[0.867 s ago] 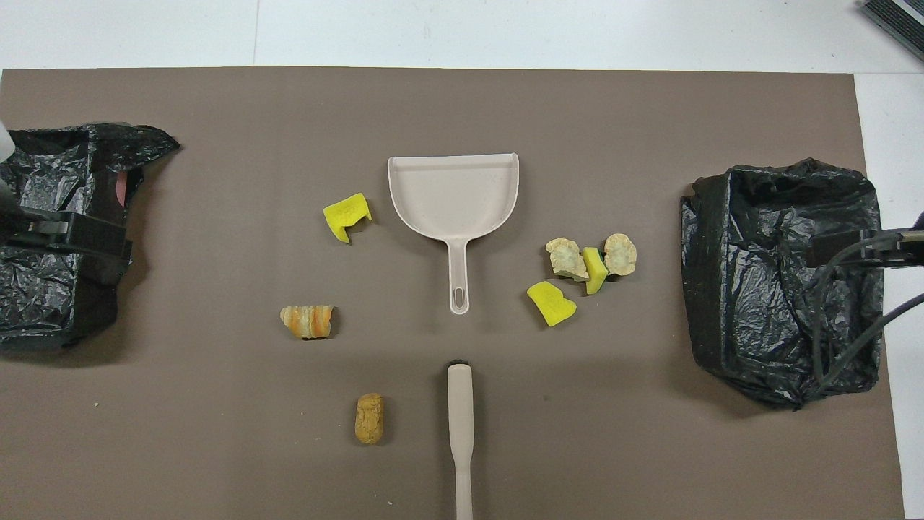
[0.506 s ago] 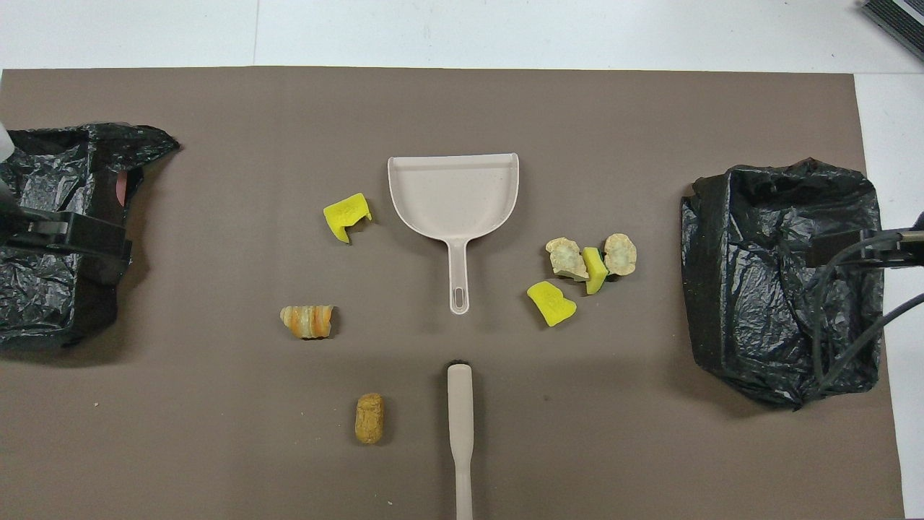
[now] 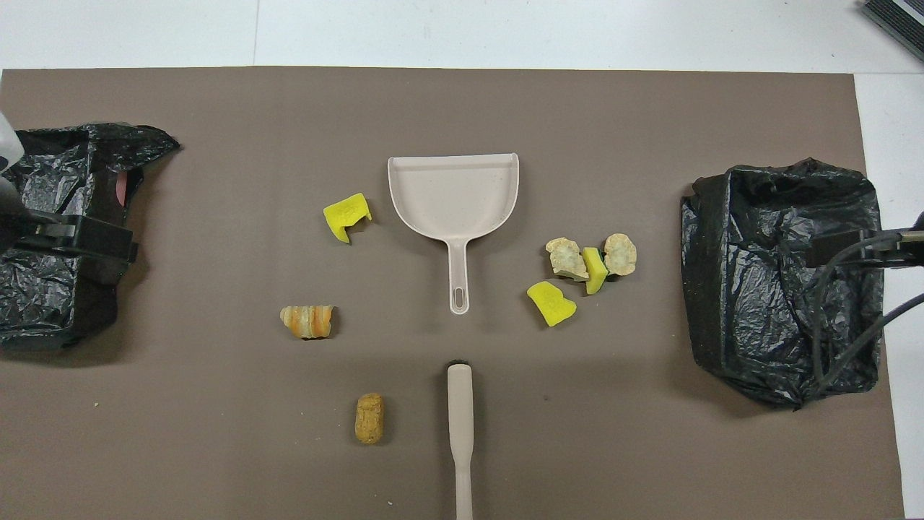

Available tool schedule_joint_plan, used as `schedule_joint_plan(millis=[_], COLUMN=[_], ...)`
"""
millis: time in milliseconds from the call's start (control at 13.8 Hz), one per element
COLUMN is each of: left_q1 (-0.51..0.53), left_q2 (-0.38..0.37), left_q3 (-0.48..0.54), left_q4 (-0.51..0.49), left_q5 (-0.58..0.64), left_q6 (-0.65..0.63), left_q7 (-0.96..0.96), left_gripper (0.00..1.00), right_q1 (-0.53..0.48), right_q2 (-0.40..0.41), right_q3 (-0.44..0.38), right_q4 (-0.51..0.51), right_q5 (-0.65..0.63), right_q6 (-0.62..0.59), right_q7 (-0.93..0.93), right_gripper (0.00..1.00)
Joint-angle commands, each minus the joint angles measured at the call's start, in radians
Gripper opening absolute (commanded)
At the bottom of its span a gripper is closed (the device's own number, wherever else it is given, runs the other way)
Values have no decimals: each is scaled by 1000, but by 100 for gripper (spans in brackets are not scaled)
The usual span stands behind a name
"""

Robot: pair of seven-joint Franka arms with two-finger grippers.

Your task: Sweep and dump trash in bin

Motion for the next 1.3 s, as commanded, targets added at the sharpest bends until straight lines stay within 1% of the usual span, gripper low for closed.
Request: schedule_joint_plan(millis=[0, 217, 433, 578, 722, 1011, 1228], left_q1=[-20, -41, -42, -40, -37, -29, -31], left_q2=[-47, -82, -163, -203, -226, -278, -304], left_q3=[-5, -18, -86, -151, -230, -401, -514], left_q4=[-60, -111, -236, -318, -394, -560, -636], left_q5=[6, 6, 6, 4, -6, -91, -146], left_q6=[6, 11, 52, 87, 136, 276, 319], left_q7=[-4, -4, -52, -116, -199, -363, -429], left_gripper=[100, 100, 100, 100, 100, 100, 100], right_q1=[-1, -1, -1, -1, -1, -1, -1], right_q2=[-11, -11, -11, -11, -11, -11, -13], right_q3=[1, 1, 1, 1, 1, 1, 1], right_q4=[-5, -5, -5, -5, -5, -7, -7], right_q5=[16, 16, 16, 16, 16, 16, 16], right_q6=[-22, -22, -22, -22, -22, -22, -22], right_q7=[8, 8, 8, 8, 8, 8, 8], right_gripper=[100, 100, 100, 100, 100, 100, 100])
